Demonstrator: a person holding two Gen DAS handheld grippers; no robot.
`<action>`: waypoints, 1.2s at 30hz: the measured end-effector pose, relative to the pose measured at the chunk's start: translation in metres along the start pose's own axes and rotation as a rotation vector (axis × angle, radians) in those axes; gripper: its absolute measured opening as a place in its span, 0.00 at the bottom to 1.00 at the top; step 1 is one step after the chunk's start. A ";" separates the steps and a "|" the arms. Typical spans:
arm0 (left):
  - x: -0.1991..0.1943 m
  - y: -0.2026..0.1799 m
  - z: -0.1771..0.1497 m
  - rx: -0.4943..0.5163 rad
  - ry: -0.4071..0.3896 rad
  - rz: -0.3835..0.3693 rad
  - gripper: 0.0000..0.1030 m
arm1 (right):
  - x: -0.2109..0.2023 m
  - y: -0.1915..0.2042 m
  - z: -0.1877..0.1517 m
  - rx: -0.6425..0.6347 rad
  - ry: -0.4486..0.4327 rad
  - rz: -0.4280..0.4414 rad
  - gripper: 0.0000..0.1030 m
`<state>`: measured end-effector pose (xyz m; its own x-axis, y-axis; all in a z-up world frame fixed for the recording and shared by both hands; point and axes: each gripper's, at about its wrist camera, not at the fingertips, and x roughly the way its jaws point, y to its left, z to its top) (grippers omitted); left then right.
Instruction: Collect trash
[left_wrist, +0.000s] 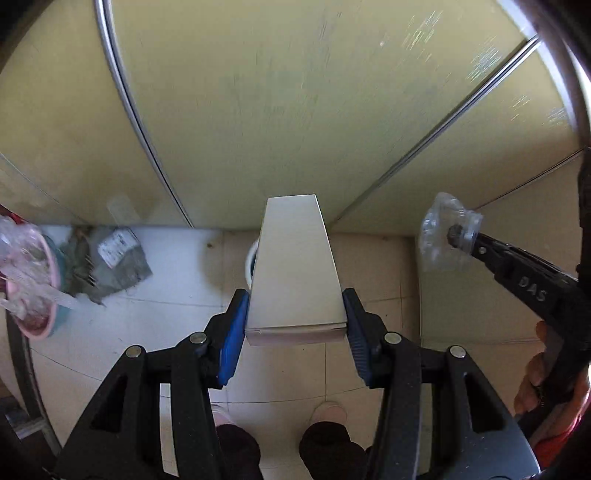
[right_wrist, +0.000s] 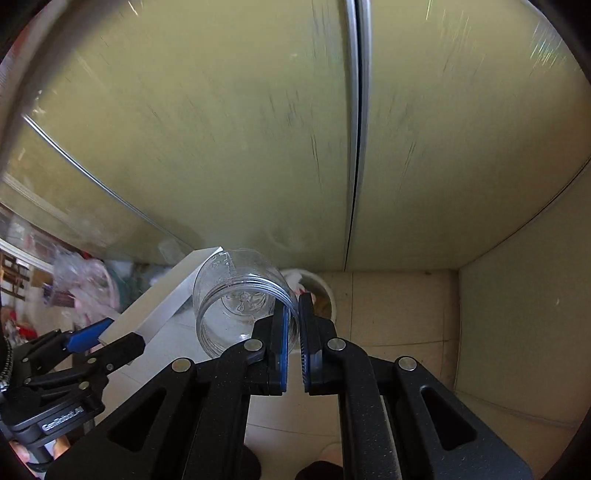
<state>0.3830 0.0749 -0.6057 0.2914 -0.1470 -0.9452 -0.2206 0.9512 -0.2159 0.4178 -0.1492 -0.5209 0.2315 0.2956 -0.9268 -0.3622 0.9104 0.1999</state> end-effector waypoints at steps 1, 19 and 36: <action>0.016 0.003 -0.002 0.004 0.012 0.002 0.48 | 0.018 -0.004 -0.004 0.004 0.016 -0.002 0.05; 0.146 0.019 -0.007 0.064 0.085 -0.003 0.49 | 0.147 -0.014 -0.008 -0.025 0.161 0.033 0.21; -0.014 -0.024 0.024 0.073 -0.042 0.008 0.49 | 0.001 -0.013 0.022 0.006 0.068 0.049 0.37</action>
<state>0.4060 0.0610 -0.5815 0.3294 -0.1295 -0.9353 -0.1545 0.9698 -0.1887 0.4423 -0.1544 -0.5176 0.1520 0.3199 -0.9352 -0.3666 0.8969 0.2473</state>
